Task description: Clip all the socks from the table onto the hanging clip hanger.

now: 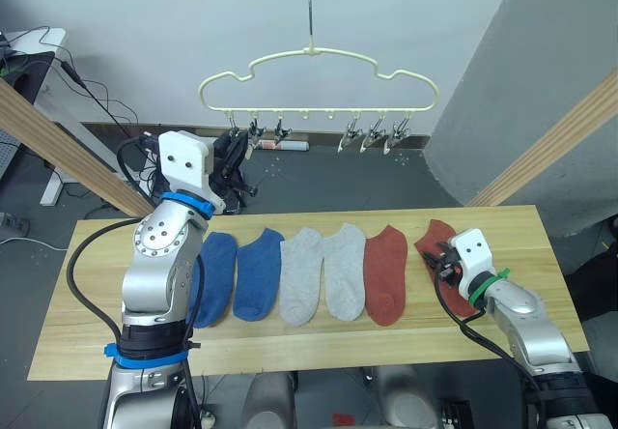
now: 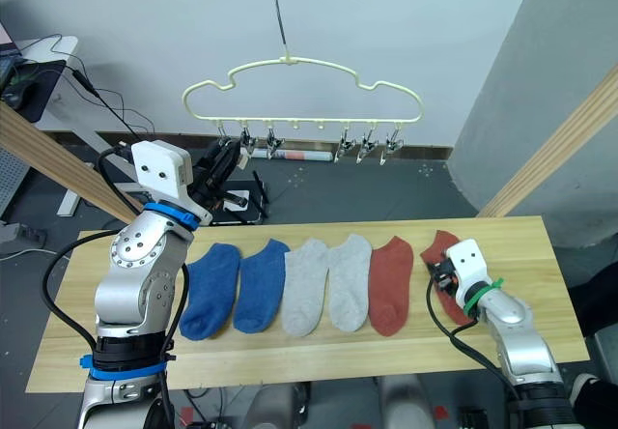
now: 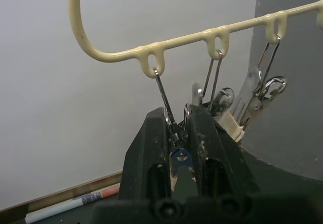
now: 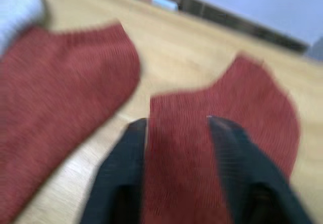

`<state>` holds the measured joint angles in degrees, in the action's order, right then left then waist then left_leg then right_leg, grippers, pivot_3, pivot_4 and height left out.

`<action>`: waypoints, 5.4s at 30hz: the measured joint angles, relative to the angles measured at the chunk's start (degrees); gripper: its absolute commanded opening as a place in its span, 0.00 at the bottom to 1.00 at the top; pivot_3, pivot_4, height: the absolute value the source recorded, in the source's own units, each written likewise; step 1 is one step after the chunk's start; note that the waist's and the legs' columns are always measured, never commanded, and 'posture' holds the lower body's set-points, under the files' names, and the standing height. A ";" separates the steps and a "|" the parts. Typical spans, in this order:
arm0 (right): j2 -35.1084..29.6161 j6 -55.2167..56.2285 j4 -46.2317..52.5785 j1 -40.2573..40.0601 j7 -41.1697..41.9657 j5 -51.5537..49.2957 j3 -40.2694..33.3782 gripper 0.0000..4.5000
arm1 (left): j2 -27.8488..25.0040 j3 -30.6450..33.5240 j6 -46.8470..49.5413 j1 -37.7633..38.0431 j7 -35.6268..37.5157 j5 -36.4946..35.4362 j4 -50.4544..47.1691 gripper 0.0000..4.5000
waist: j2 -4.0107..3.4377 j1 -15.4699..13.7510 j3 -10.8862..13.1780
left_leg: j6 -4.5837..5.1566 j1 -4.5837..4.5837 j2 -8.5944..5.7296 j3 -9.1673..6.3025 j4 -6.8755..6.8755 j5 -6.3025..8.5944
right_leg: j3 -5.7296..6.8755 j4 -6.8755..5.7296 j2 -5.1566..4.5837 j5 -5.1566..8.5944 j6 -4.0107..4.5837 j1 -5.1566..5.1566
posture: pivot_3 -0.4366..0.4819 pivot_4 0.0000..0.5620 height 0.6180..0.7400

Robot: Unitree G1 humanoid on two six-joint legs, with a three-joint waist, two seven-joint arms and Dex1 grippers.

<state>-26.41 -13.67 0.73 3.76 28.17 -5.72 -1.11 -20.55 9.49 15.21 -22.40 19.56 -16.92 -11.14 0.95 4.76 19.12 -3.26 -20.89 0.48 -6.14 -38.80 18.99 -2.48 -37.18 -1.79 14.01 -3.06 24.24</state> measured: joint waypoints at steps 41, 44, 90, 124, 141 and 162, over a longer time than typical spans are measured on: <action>6.87 -7.05 -12.67 10.35 -11.98 -0.08 -4.47 0.00 | -0.96 0.02 1.08 0.58 0.73 -0.83 -0.25 0.05 | -0.05 0.03 0.14 | -0.01 -0.04 -0.06 0.05 0.01 -0.01 | -0.01 -0.01 -0.13 -0.02 -0.02 0.06 | 0.35 0.65 1.00; 6.75 -7.67 -9.02 9.20 -10.29 -0.05 -2.95 0.00 | -1.55 0.17 3.32 0.87 2.20 -3.19 -1.58 0.05 | -0.06 0.04 0.22 | -0.01 -0.05 -0.06 0.06 0.01 -0.01 | -0.02 -0.01 -0.13 -0.02 -0.02 0.07 | 0.35 0.65 1.00; 23.10 -18.94 -0.85 40.27 1.77 1.63 18.65 0.00 | -4.04 3.32 26.54 -2.83 2.87 -25.23 -9.63 0.05 | -0.10 0.37 0.64 | -0.48 -1.51 -0.08 0.12 -0.22 -0.28 | 0.19 -0.84 -0.49 -0.07 0.05 1.91 | 0.33 0.60 1.00; 25.19 -17.16 -0.83 40.25 2.42 -0.08 18.11 0.40 | -7.08 5.32 30.86 1.56 2.09 -29.95 -12.28 0.62 | -0.02 0.92 0.59 | -0.57 -1.50 -0.05 0.14 -0.31 -0.34 | 0.20 -0.98 -0.48 -0.11 0.10 1.92 | 0.35 0.59 1.00; 16.15 -20.28 8.63 33.13 6.32 -0.21 19.52 0.63 | -7.44 3.37 21.40 6.29 1.84 -19.61 -14.48 0.62 | 0.09 0.74 0.51 | -0.60 -1.50 -0.06 0.16 -0.32 -0.35 | 0.19 -0.98 -0.50 -0.11 0.11 1.91 | 0.35 0.58 1.00; -0.31 -30.90 33.15 21.94 9.07 -16.61 2.18 0.64 | 5.94 -5.34 -1.91 9.09 -5.62 2.45 -9.37 0.48 | 0.12 0.83 0.51 | 0.02 -1.44 -0.46 0.11 -1.17 -0.43 | -0.01 -1.77 -0.43 -0.45 0.03 1.78 | 0.26 0.63 1.00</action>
<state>-26.72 -44.57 33.88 25.70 37.24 -22.33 1.07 -14.61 4.16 13.29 -13.32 13.94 -14.47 -20.51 1.06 5.59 19.64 -3.24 -22.33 0.02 -6.03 -39.97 18.56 -2.49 -38.95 -2.23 13.56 -3.03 26.02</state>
